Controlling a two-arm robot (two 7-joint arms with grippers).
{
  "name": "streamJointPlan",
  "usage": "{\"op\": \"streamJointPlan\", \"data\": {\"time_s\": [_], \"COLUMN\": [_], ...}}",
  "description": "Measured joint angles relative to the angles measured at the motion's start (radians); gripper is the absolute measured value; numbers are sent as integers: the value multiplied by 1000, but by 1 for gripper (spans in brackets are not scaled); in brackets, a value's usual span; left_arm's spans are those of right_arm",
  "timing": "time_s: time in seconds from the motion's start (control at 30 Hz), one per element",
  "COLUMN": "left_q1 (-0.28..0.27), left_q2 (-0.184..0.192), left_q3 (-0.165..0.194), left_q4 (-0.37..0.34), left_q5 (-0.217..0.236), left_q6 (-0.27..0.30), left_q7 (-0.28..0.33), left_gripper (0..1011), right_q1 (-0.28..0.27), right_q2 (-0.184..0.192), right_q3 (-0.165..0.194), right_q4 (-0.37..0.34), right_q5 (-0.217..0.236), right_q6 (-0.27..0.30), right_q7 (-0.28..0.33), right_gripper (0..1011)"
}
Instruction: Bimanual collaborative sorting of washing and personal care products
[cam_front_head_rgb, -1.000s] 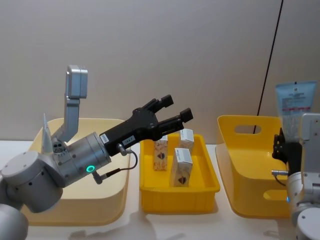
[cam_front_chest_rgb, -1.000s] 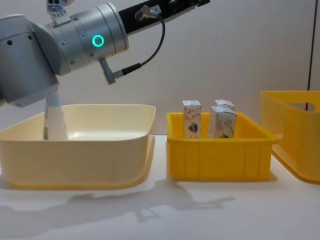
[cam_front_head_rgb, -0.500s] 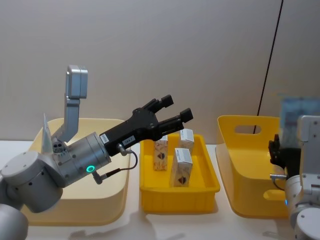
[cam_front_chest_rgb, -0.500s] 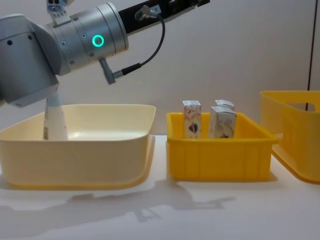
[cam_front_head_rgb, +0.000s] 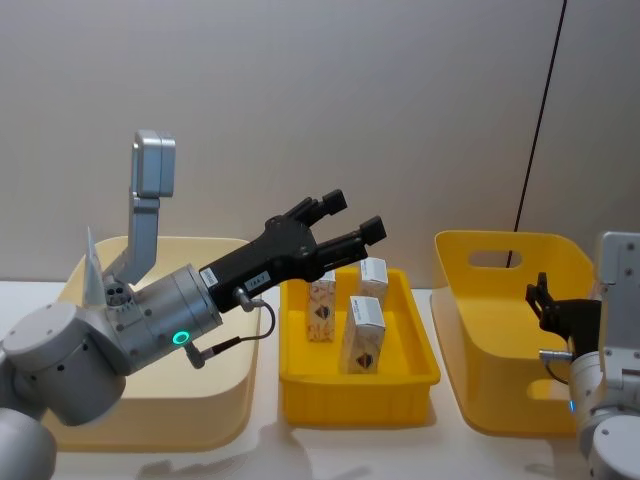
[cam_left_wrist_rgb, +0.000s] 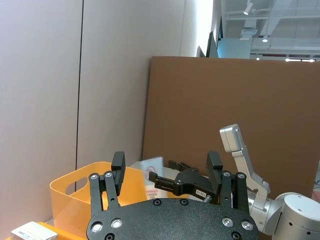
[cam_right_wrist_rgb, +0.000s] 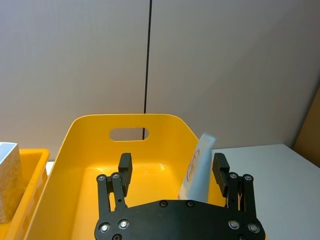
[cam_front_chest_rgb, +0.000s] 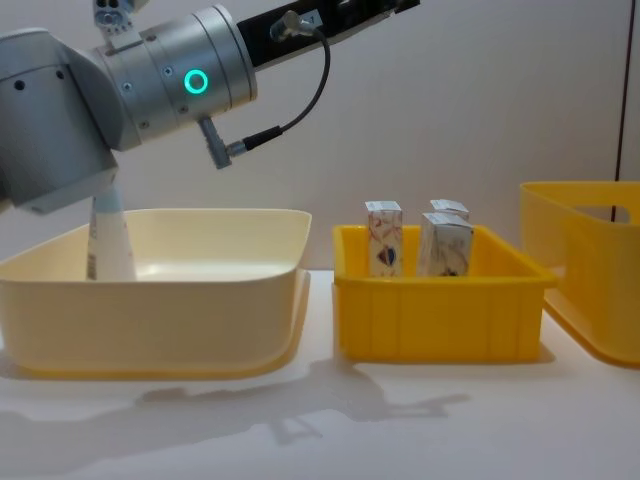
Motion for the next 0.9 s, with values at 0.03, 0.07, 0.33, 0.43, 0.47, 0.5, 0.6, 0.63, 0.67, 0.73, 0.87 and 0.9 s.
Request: {"op": "streamJointPlan", "data": {"time_s": [0.03, 0.07, 0.33, 0.43, 0.47, 0.5, 0.6, 0.63, 0.67, 0.73, 0.87, 0.9], "left_q1": [0, 0, 0, 0, 0, 0, 0, 0, 0, 0, 0, 0], "left_q2": [0, 0, 0, 0, 0, 0, 0, 0, 0, 0, 0, 0], "left_q3": [0, 0, 0, 0, 0, 0, 0, 0, 0, 0, 0, 0], "left_q4": [0, 0, 0, 0, 0, 0, 0, 0, 0, 0, 0, 0], "left_q5": [0, 0, 0, 0, 0, 0, 0, 0, 0, 0, 0, 0], "left_q6": [0, 0, 0, 0, 0, 0, 0, 0, 0, 0, 0, 0], "left_q7": [0, 0, 0, 0, 0, 0, 0, 0, 0, 0, 0, 0], "left_gripper": [1003, 1003, 1003, 1003, 1004, 1003, 1003, 1003, 1003, 1003, 1003, 1003], "right_q1": [0, 0, 0, -1, -1, -1, -5, -5, -7, -11, -22, -24], "right_q2": [0, 0, -2, -2, -2, -2, -2, -2, -2, -2, -1, -1], "right_q3": [0, 0, 1, 2, 2, 2, 3, 3, 4, 6, 10, 10], "right_q4": [0, 0, -1, -1, -1, -1, -6, -6, -10, -17, -33, -36], "right_q5": [0, 0, 1, 1, 1, 2, 6, 6, 10, 20, 40, 44], "right_q6": [1, 1, 5, 5, 5, 4, -8, -8, -18, -36, -64, -69], "right_q7": [0, 0, 1, 2, 2, 3, 11, 11, 17, 30, 57, 63], "right_gripper": [1001, 1001, 1001, 1001, 1001, 1001, 1001, 1001, 1001, 1001, 1001, 1001]}}
